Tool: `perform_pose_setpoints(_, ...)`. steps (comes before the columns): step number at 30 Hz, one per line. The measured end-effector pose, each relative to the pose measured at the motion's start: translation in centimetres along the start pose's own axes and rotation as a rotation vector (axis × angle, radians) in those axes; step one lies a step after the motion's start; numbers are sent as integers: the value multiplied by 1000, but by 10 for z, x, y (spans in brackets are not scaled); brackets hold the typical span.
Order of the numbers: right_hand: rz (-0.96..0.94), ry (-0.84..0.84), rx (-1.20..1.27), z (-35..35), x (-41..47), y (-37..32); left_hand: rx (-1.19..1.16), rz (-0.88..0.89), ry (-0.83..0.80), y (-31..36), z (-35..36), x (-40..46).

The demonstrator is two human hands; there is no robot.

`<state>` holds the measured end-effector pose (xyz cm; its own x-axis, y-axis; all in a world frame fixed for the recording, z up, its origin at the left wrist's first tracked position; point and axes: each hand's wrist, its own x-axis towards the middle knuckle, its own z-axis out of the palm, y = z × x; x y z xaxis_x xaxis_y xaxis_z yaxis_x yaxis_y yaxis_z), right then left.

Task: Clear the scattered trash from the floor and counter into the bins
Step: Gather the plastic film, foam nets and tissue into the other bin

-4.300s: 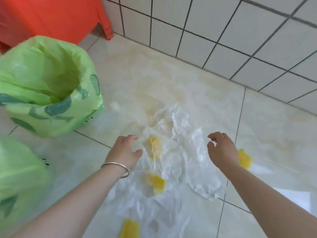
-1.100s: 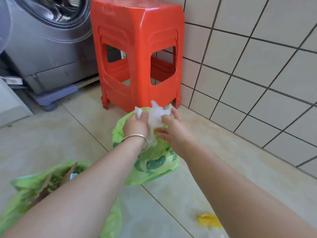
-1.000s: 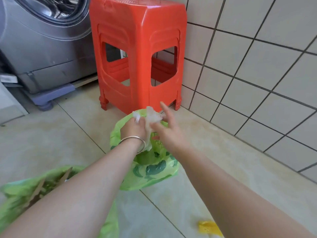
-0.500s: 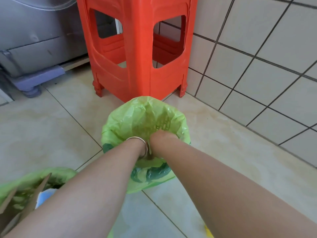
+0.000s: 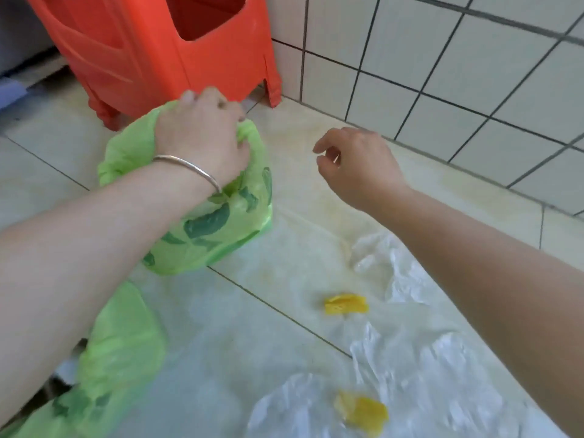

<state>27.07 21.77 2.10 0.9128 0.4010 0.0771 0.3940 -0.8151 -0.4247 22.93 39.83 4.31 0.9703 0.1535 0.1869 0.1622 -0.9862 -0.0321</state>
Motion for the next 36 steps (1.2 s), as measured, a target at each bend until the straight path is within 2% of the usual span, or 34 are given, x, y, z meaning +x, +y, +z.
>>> perform_pose_setpoints(2, 76, 35, 75, -11, -32, 18, -219, 171, 242, 26, -15, -24)
perform_pose_setpoints(3, 107, 42, 107, -16, -51, 26, -296, 234, 311, 42, -19, -39)
perform_pose_setpoints(4, 134, 42, 131, -19, -71, 35, -350, 286, 339, 58, -19, -57)
perform_pose_setpoints(6, 192, 17, 144, -22, -120, 52, -444, 349, 279, 85, -8, -98)
perform_pose_setpoints(11, 333, -141, 101, 0, -251, 85, -520, 357, -142, 100, 49, -197)
perform_pose_setpoints(14, 385, -308, 62, 31, -319, 82, -481, 173, -612, 99, 78, -254)
perform_pose_setpoints(16, 366, -412, -10, 54, -355, 72, -296, 168, -831, 101, 97, -293)
perform_pose_setpoints(18, 336, -489, -79, 76, -379, 63, -69, 269, -907, 104, 113, -325)
perform_pose_setpoints(21, 329, -600, -226, 104, -393, 58, 54, 347, -924, 106, 136, -355)
perform_pose_setpoints(26, 335, -779, -355, 130, -402, 64, 17, 314, -936, 100, 153, -356)
perform_pose_setpoints(28, 383, -756, -350, 139, -411, 66, -35, 319, -891, 96, 157, -352)
perform_pose_setpoints(31, 473, -668, -306, 148, -419, 68, -104, 368, -731, 90, 161, -355)
perform_pose_setpoints(33, 474, -596, -229, 150, -424, 74, -166, 431, -666, 86, 168, -362)
perform_pose_setpoints(36, 533, -618, -38, 154, -427, 77, -274, 492, -735, 86, 175, -373)
